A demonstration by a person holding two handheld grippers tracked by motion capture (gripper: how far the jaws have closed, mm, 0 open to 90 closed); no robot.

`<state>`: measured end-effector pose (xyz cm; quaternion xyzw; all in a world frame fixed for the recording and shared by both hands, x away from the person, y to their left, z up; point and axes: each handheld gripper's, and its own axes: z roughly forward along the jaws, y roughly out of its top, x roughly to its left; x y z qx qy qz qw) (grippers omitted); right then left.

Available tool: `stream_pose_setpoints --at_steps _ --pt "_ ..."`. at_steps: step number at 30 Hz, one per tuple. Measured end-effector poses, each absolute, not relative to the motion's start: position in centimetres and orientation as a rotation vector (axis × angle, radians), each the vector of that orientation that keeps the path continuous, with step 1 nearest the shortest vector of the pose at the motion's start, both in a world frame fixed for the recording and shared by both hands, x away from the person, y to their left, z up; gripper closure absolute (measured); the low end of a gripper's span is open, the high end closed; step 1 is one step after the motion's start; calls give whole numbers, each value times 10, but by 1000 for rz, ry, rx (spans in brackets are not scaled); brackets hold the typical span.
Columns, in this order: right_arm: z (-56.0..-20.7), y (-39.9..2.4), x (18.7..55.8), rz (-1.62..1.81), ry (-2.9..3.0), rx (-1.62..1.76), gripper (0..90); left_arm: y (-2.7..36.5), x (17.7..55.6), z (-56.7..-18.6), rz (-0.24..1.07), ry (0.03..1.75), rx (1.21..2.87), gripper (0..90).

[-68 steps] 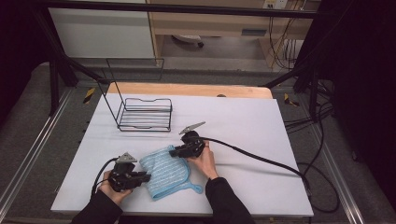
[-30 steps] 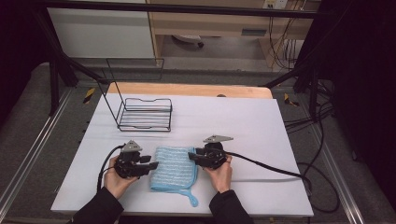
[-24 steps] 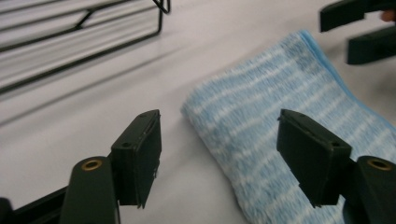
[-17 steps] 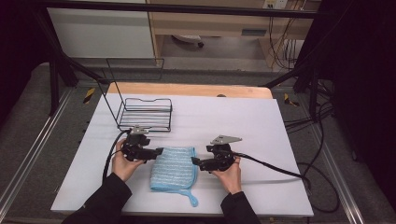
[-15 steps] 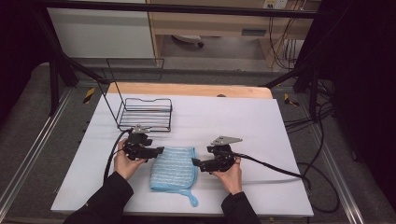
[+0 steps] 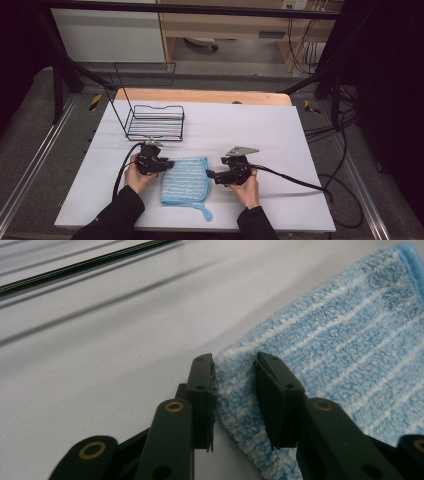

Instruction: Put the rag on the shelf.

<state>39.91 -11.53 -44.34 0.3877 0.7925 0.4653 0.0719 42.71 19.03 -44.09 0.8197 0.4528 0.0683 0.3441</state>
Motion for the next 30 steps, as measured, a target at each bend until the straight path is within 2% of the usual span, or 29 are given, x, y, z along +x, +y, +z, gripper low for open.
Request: stream_pose_setpoints --at_steps 10,18,22,30 --pt "-444 -98 418 1396 2378 1234 334 188 424 -442 210 1154 2139 731" --pt "-452 -82 433 1321 2429 1230 520 188 424 -443 211 1149 2139 733" --pt "-455 -81 433 1314 2451 1240 574 189 423 -444 216 1150 2122 737" --pt "-457 -80 434 1315 2473 1285 614 190 422 -444 200 1147 2109 770"
